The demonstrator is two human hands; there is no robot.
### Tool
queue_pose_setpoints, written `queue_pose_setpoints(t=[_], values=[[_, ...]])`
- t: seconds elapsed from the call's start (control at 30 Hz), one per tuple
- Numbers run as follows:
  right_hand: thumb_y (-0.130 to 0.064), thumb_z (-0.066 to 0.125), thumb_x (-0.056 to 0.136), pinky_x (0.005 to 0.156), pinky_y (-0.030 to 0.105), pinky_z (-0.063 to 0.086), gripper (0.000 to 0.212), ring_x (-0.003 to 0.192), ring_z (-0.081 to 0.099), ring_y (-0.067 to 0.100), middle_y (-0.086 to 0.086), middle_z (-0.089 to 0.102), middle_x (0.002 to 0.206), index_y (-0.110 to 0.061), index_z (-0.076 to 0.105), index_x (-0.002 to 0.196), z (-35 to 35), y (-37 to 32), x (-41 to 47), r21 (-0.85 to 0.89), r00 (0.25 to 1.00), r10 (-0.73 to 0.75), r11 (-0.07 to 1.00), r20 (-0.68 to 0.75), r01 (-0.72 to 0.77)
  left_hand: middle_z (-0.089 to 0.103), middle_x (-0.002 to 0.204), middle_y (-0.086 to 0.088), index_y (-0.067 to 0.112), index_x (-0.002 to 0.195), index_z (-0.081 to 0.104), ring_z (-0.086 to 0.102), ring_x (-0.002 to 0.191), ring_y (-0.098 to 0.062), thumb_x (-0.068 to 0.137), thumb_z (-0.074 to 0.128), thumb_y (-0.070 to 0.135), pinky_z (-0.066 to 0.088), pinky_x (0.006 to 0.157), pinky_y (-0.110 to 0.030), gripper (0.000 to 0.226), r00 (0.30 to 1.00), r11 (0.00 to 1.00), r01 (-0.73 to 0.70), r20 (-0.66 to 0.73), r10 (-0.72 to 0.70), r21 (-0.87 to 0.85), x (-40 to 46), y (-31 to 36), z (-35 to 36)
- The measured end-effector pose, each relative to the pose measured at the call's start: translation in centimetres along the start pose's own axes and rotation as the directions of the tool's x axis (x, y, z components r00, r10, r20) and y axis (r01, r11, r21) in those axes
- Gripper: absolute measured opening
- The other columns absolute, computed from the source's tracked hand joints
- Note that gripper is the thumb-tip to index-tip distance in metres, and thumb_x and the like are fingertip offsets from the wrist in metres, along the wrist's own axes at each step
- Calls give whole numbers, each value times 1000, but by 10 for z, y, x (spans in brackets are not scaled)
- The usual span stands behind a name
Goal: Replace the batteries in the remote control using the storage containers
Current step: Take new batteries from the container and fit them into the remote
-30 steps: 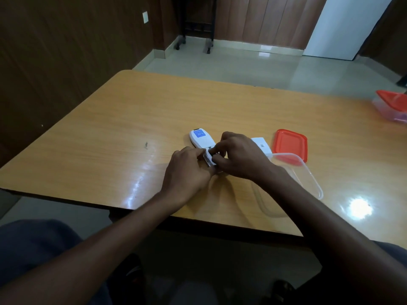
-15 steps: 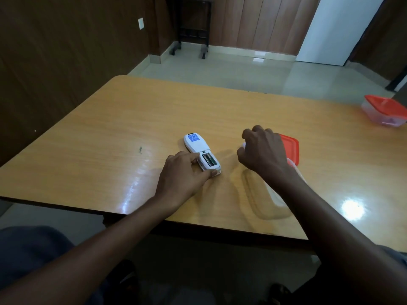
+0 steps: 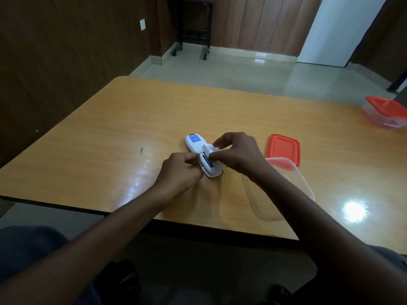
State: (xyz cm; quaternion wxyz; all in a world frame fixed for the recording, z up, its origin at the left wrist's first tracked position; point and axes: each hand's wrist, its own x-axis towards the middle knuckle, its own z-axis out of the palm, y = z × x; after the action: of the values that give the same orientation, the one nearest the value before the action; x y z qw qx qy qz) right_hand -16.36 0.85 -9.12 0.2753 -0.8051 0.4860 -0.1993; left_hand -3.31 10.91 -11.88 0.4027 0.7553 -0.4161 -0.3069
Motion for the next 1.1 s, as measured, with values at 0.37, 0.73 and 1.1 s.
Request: queue_pose_setpoints(t=[0.37,0.73,1.1], values=[[-27,74,80,61,31,37,32,78,57,30,7,58,114,-19,66,110,37,-8,-24,-357,979,-204,915,-8,187,74,88,-3,18,114,76,54,62,-11,90,59,5,42,59,-25,32,984,931,177,24,-179,-319,14,-2,-3],[-28,75,79,59,32,35,26,81,59,24,3,60,98,-16,68,101,38,-5,-38,-126,970,-209,973,-127,193,81,95,-7,7,126,67,77,75,-16,89,75,16,64,67,-29,39,973,741,229,177,-151,-632,9,1,0],[-49,93,60,78,23,59,122,126,50,15,0,22,161,-21,24,157,-19,31,-42,-15,902,-431,902,9,431,72,118,-13,20,142,57,70,98,-31,95,56,0,60,68,-43,51,955,754,151,292,57,-639,7,30,-4]])
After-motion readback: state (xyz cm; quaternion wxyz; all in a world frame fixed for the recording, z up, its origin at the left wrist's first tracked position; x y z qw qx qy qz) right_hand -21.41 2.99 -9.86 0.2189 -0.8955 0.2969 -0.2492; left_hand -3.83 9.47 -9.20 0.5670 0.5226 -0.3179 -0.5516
